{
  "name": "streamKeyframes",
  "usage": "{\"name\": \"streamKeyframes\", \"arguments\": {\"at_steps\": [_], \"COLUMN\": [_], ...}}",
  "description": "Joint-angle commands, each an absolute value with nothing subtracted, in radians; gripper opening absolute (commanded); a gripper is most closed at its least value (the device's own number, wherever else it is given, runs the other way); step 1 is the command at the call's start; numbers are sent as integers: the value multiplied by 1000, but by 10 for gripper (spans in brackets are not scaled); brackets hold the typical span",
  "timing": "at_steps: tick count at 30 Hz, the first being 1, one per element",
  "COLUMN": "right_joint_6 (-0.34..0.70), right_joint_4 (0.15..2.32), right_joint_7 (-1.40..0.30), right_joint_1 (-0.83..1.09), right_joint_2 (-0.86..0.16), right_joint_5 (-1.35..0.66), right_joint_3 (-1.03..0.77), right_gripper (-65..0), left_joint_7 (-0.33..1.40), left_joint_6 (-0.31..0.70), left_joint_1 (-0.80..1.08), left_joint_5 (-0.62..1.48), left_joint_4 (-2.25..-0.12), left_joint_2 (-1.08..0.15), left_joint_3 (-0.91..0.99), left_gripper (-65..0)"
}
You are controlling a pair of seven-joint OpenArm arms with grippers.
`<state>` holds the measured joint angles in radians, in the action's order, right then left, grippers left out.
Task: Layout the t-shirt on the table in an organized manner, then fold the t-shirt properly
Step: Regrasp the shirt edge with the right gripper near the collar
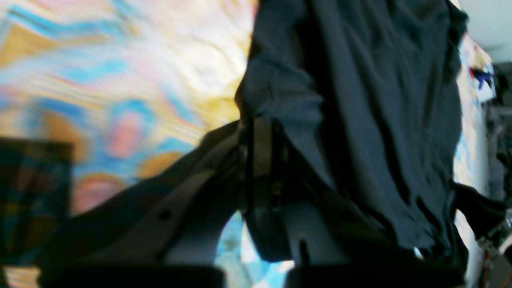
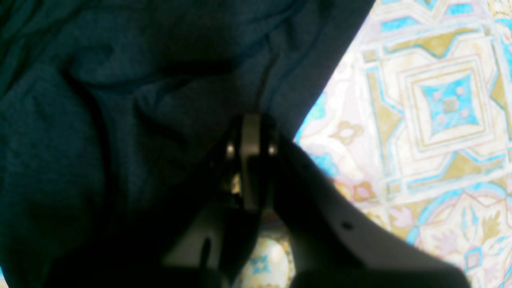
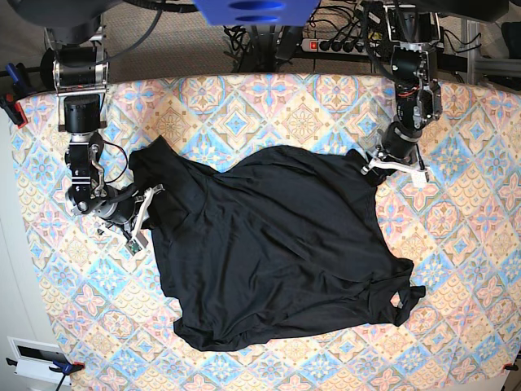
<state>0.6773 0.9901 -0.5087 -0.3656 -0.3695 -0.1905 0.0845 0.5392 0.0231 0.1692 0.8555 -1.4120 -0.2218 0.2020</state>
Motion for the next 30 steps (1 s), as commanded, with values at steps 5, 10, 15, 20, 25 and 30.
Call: {"name": "streamKeyframes", "arguments": {"at_steps": [5,10,15,20,25,30], "right_joint_6": [679,679,679,650,590,588], "right_joint_4": [1007,1007,1007,1007,1000,998], "right_joint_7": [-489,-489,-489,-487,-486,-486], "right_joint_1": [-392,-392,-392,-423,-515,-545], "right_joint_2": [-386,-384,-383,-381,-357,-268], "right_joint_5": [-206,-206,-206,-206,-206,-206], "right_joint_3": [81,73,71,71,71,71], "right_gripper": [-642,-642,-642,-642,-642,-642], "left_joint_7": [547,588,598,598,599,599], "left_joint_6": [-1,-2,-5,-7,-7,-7], "left_joint_1": [133,54,-13,-61,-120,-193], "left_joint_5": [826,825,825,823,823,823], "left_joint_4": [-1417,-1414,-1412,-1411,-1353,-1282], "left_joint_2": [-232,-259,-297,-325,-331,-331], "left_joint_3": [252,272,272,272,272,271], "left_gripper": [-650,-650,-650,-650,-650,-650]}}
